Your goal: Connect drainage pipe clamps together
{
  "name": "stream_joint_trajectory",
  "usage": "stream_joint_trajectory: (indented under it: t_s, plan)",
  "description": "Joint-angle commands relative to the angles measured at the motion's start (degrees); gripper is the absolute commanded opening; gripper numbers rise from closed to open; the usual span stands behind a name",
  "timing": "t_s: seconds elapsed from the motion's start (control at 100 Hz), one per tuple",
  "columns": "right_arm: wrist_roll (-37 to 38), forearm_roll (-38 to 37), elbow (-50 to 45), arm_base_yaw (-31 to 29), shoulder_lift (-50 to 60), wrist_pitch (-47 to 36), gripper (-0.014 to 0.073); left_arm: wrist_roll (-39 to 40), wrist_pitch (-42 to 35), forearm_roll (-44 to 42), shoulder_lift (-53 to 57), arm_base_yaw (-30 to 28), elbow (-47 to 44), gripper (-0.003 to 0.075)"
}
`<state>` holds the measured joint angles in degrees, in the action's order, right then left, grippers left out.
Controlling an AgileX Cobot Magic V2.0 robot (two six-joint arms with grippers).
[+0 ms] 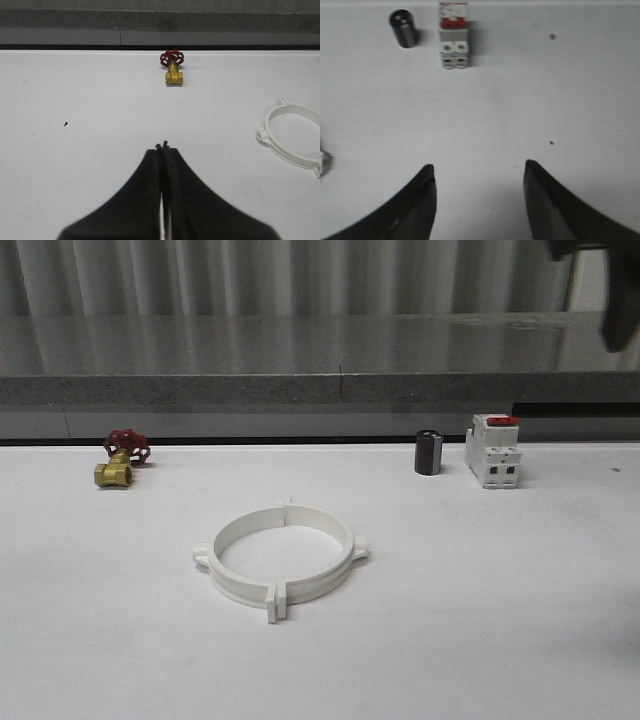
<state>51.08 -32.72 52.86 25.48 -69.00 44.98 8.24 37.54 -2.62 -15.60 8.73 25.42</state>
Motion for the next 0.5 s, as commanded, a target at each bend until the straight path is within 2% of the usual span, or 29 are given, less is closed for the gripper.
stream_joint_trajectory:
  t_s: [0.0, 0.12, 0.35, 0.42, 0.49]
  plan:
    - [0.19, -2.74, -3.1, -2.76, 7.25, -0.52, 0.0408, 0.14, -4.66, 0.28, -0.47, 0.0, 1.62, -0.002]
    - [0.19, -2.74, -9.5, -5.62, 15.27, 3.14, 0.0408, 0.14, -4.66, 0.28, -0.47, 0.0, 1.62, -0.002]
    - [-0.1, -2.69, -18.25, -5.7, 30.77, 8.79, 0.0396, 0.14, -4.66, 0.28, -0.47, 0.0, 1.62, -0.002]
    - [-0.17, -2.58, -19.53, -5.7, 34.95, 10.53, 0.0332, 0.14, -4.66, 0.28, -0.47, 0.0, 1.62, -0.002]
    - [-0.52, -2.52, -19.92, -5.7, 38.51, 12.69, 0.0202, 0.14, -4.66, 0.28, -0.47, 0.0, 1.62, -0.002]
